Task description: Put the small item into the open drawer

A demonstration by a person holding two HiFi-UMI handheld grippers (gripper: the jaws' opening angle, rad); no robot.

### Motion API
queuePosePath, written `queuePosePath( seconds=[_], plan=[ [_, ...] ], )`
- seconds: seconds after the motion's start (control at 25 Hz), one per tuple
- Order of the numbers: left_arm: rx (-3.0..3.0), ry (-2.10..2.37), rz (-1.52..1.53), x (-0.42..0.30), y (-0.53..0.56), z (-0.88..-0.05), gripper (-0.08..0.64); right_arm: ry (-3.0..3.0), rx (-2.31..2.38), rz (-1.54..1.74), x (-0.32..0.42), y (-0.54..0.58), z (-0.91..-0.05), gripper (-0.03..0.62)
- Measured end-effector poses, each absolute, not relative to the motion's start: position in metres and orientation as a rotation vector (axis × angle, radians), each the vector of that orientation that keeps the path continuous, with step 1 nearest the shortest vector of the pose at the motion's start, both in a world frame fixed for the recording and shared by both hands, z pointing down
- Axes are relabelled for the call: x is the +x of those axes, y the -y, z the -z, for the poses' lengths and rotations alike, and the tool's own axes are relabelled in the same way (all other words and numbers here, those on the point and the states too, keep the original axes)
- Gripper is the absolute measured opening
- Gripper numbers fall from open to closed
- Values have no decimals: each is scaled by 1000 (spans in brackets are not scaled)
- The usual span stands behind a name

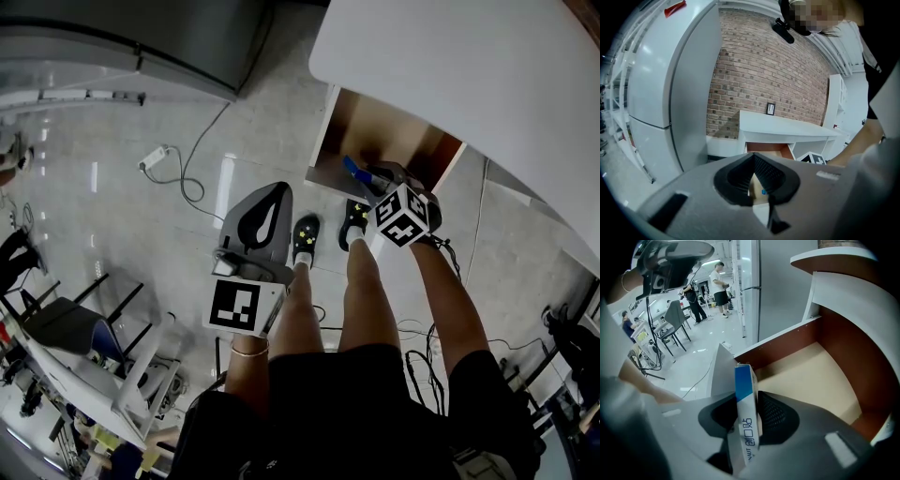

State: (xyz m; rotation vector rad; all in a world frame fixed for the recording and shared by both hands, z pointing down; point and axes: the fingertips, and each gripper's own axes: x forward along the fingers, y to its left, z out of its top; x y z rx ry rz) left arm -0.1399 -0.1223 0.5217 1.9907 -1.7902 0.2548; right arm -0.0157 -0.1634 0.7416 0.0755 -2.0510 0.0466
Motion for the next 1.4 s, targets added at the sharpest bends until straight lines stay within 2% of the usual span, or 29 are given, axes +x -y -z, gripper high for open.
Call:
queuePosePath(
  seconds=[1.0, 1.12, 1.24, 1.4],
  plan=[
    [2006, 1778, -271, -142, 124, -523, -3, 2072, 155, -67, -14, 174, -735, 126],
    [2007, 1779, -265, -141, 124, -522, -3, 2087, 184, -62, -15, 175, -729, 101],
    [2010, 1778, -260, -140, 122, -521, -3, 2112, 228, -48, -14, 178, -722, 24],
    [2019, 1774, -261, -138, 123, -520, -3, 2150, 288, -46, -15, 183, -709, 14]
  ],
)
